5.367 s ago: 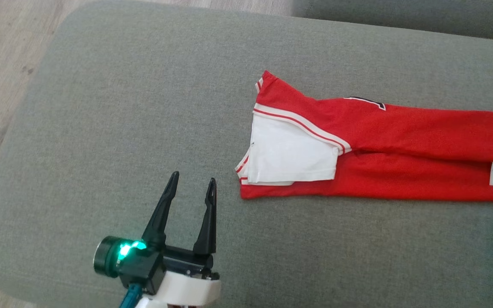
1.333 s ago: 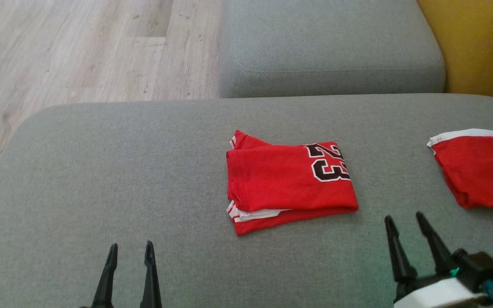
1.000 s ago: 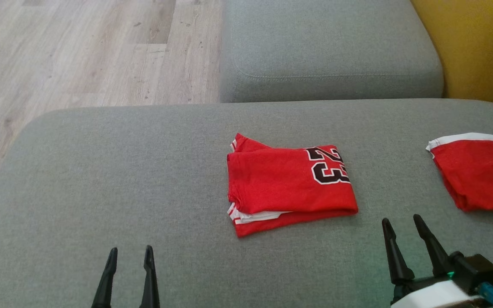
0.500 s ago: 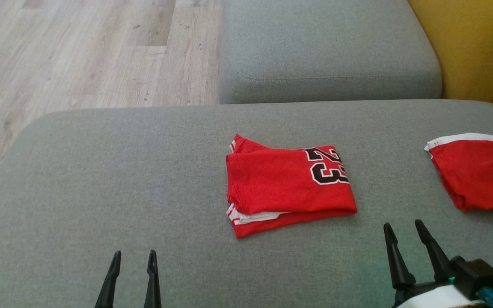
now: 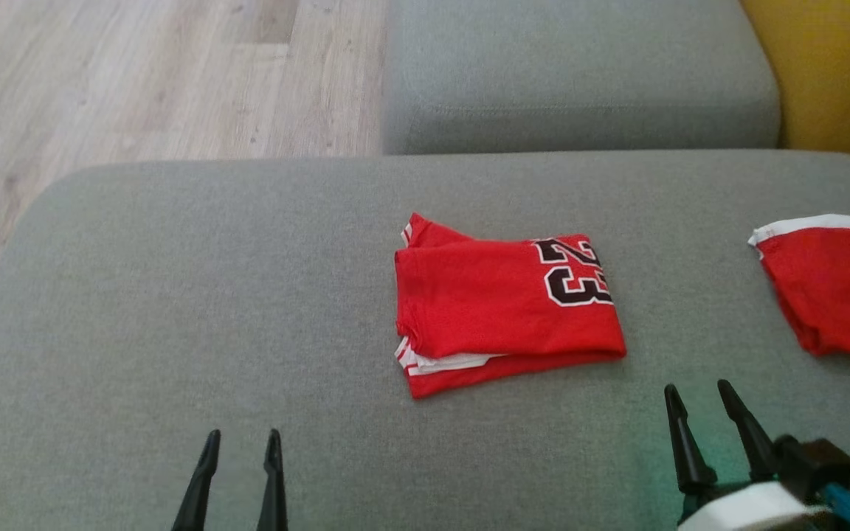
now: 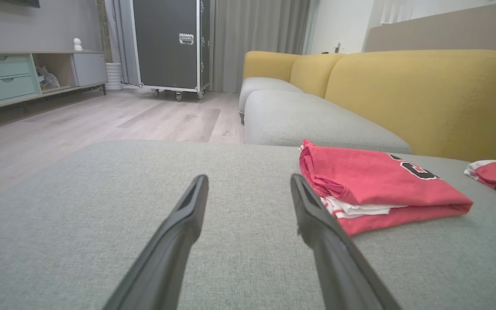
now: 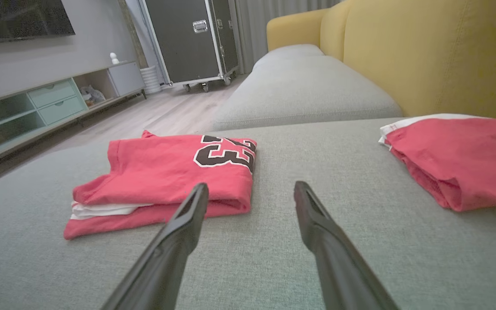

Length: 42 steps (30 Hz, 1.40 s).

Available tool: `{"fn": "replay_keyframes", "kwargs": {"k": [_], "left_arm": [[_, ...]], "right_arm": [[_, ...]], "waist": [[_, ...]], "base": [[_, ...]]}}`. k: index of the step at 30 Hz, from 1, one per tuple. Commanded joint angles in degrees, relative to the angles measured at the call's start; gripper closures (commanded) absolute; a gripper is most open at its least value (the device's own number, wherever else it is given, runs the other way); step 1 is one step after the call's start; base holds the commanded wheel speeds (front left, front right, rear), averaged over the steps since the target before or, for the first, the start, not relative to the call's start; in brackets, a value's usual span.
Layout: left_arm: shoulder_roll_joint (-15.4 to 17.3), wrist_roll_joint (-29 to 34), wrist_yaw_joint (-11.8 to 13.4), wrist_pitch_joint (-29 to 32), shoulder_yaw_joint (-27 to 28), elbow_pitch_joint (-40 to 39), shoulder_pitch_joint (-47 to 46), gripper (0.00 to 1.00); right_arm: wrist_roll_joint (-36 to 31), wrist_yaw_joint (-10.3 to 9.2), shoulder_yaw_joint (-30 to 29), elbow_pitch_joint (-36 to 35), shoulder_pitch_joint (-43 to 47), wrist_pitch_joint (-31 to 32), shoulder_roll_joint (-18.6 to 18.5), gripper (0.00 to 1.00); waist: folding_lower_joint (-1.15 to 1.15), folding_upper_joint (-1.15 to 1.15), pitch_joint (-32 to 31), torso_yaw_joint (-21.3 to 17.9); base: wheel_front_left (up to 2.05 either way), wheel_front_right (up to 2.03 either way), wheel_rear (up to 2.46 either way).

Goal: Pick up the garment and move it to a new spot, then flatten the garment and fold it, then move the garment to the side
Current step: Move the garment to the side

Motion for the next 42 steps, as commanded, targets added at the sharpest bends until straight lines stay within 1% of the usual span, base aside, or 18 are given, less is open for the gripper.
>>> {"fn": "replay_keyframes", "kwargs": {"k": [1, 4, 7, 9, 10, 12, 16, 19, 22, 23, 24, 25, 27, 28, 29, 35, 39, 42], "left_arm": [[-0.4, 0.1, 0.2, -0.5, 1.0, -1.9, -2.8, 0.00], [-0.4, -0.8, 0.1, -0.5, 0.4, -2.0, -3.8, 0.00], [-0.4, -1.1, -0.2, -0.5, -0.5, -2.7, -5.8, 0.00], [-0.4, -1.5, -0.4, -0.5, -0.9, -3.5, -7.2, 0.00], [-0.4, -1.6, -0.5, -0.5, -1.6, -3.7, -8.3, 0.00], [-0.4, -1.6, -0.6, -0.5, -2.3, -3.7, -9.4, 0.00], [-0.4, -1.2, -0.5, -0.5, -3.4, -3.3, -11.0, 0.00], [-0.4, -0.9, -0.3, -0.5, -3.9, -3.2, -11.6, 0.00], [-0.4, -0.8, -0.1, -0.5, -4.4, -2.9, -11.7, 0.00], [-0.4, -0.9, 0.0, -0.5, -4.5, -2.9, -11.8, 0.00], [-0.4, -0.9, 0.1, -0.5, -4.5, -2.9, -11.9, 0.00], [-0.4, -0.9, 0.2, -0.5, -4.6, -2.9, -11.9, 0.00], [-0.4, -0.9, 0.2, -0.5, -4.8, -3.0, -12.1, 0.00], [-0.4, -0.9, 0.2, -0.5, -4.8, -3.0, -12.1, 0.00], [-0.4, -0.9, 0.2, -0.5, -4.8, -3.0, -12.3, 0.00], [-0.4, -1.0, 0.6, -0.5, -4.9, -3.3, -13.3, 0.00], [-0.4, -1.6, 0.2, -0.5, -4.9, -3.5, -13.8, 0.00], [-0.4, -2.0, 0.0, -0.5, -4.7, -3.9, -14.5, 0.00]], "right_arm": [[0.4, -0.04, 1.2, -0.3, -4.6, -0.6, -1.0, 0.00], [1.9, -0.04, 2.6, 4.1, -8.2, -0.5, -2.2, 0.00], [4.3, -0.04, 4.0, 7.9, -13.5, 2.2, -3.8, 0.00], [6.9, -0.04, 4.5, 10.0, -17.1, 4.9, -4.5, 0.00], [10.1, -0.04, 5.4, 11.9, -20.3, 8.4, -5.1, 0.00], [13.6, -0.04, 6.1, 13.9, -23.2, 12.6, -6.0, 0.00], [19.0, -0.04, 6.4, 18.0, -27.4, 21.3, -7.7, 0.00], [20.9, -0.04, 6.2, 20.4, -29.7, 24.7, -8.5, 0.00], [23.1, -0.04, 6.6, 21.4, -31.1, 26.4, -8.3, 0.00], [23.9, -0.04, 6.8, 21.6, -31.5, 26.8, -8.3, 0.08], [24.7, -0.04, 7.1, 21.7, -31.8, 27.2, -8.3, 0.24], [25.2, -0.04, 7.3, 21.9, -32.1, 27.3, -8.4, 0.28], [26.1, -0.04, 7.7, 22.4, -33.1, 27.2, -8.7, 0.62], [26.1, -0.04, 7.7, 22.4, -33.1, 27.2, -8.7, 0.62], [26.4, -0.04, 8.0, 22.7, -33.5, 27.1, -8.9, 1.00], [27.0, -0.04, 10.1, 23.4, -36.3, 25.8, -10.9, 1.00], [25.8, -0.04, 11.7, 21.9, -37.5, 25.2, -14.4, 1.00], [25.1, -0.04, 12.1, 19.8, -37.9, 25.5, -18.2, 1.00]], "waist": [[0.00, 0.00, 1.1, 0.5], [0.00, 0.00, 3.3, 1.3], [0.00, 0.00, 6.4, 2.3], [0.00, 0.00, 7.9, 3.1], [0.00, 0.00, 9.1, 4.0], [0.00, 0.00, 10.0, 4.9], [0.00, 0.00, 11.1, 6.8], [0.00, 0.00, 11.6, 7.7], [0.00, 0.00, 12.0, 8.1], [0.00, 0.00, 12.1, 8.2], [0.00, 0.00, 12.3, 8.1], [0.00, 0.00, 12.4, 8.1], [0.00, 0.00, 12.8, 7.8], [0.00, 0.00, 12.8, 7.8], [0.00, 0.00, 13.0, 7.7], [0.00, 0.00, 14.2, 5.9], [0.00, 0.00, 15.4, 3.2], [0.00, 0.00, 16.5, 0.7]], "base": [[0.00, 0.00, 0.00], [0.00, 0.00, 0.00], [0.00, 0.00, 0.00], [0.00, 0.00, 0.00], [0.00, 0.00, 0.00], [0.00, 0.00, 0.00], [0.00, 0.00, 0.00], [0.00, 0.00, 0.00], [0.00, 0.00, 0.00], [0.00, 0.00, 0.00], [0.00, 0.00, 0.00], [0.00, 0.00, 0.00], [0.00, 0.00, 0.00], [0.00, 0.00, 0.00], [0.00, 0.00, 0.00], [0.00, 0.00, 0.00], [0.00, 0.00, 0.00], [0.00, 0.00, 0.00]]}}
